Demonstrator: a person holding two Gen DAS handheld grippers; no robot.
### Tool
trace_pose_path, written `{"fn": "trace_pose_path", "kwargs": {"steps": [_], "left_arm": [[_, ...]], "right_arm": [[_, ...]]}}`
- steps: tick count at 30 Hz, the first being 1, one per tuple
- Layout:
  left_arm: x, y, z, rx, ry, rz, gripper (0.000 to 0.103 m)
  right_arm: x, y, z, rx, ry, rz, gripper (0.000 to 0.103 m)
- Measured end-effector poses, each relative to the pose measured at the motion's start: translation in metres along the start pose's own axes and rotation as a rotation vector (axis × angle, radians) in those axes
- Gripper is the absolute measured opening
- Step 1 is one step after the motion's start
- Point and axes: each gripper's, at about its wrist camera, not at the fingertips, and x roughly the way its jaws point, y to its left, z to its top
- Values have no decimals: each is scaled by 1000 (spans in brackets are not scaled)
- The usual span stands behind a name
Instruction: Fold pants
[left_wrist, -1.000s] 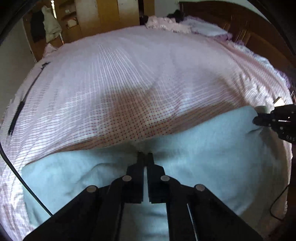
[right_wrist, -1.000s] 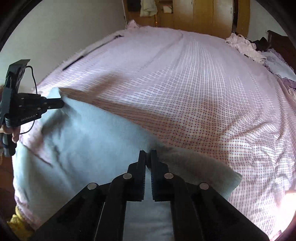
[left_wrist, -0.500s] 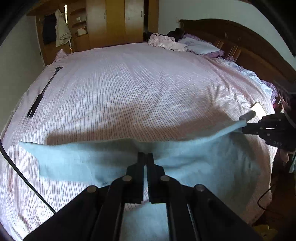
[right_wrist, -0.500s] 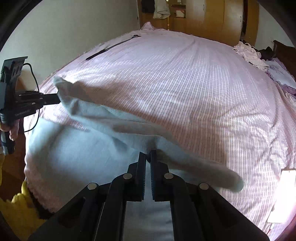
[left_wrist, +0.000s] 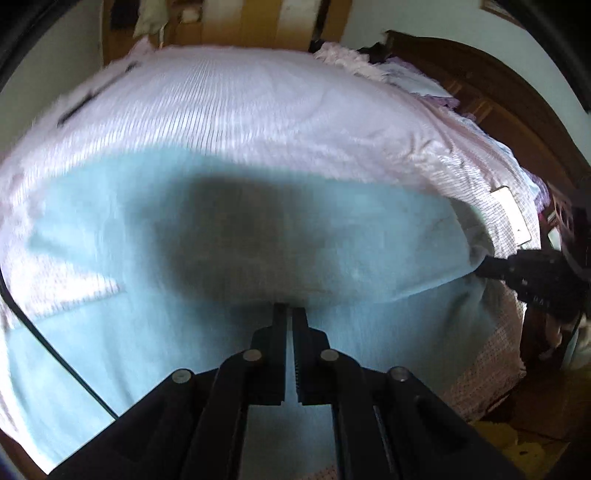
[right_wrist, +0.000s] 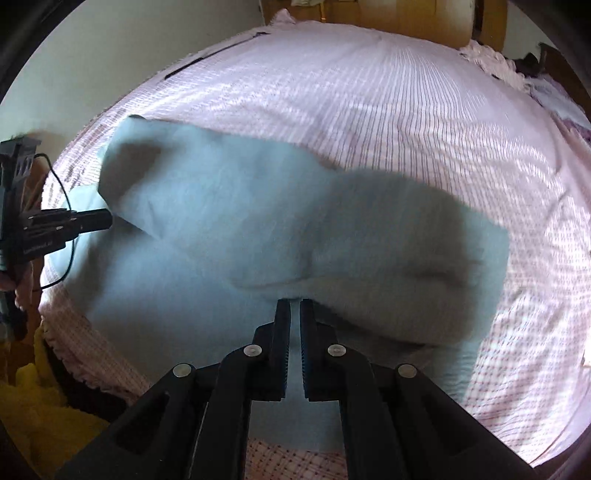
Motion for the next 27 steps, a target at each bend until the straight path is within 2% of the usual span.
{"fn": "trace_pose_path", "kwargs": {"steps": [3, 7, 10, 12, 14, 18, 22, 24, 27], "left_arm": [[10, 3, -10, -9, 17, 33, 3], [14, 3, -14, -19, 34, 56, 4], [16, 5, -14, -46, 42, 54, 21], [16, 6, -14, -67, 36, 45, 33], [17, 8, -15, -84, 32, 35, 36], [12, 10, -16, -97, 33, 21, 37], [-1, 20, -16, -150, -12, -22, 40], [-5, 25, -13, -172, -31, -31, 46], [-6, 34, -11, -215, -50, -50, 46]], "right_arm": [[11, -1, -5, 18, 16, -17, 1], [28, -5, -10, 65, 48, 1, 15], [34, -5, -12, 79, 42, 23, 27], [32, -4, -11, 92, 47, 35, 29], [24, -5, -8, 124, 64, 50, 29], [-7, -11, -10, 180, 30, 61, 33], [-24, -33, -25, 337, -3, 51, 45], [-24, -43, -30, 421, -15, 76, 45], [-19, -57, -38, 584, -57, 121, 45]]}}
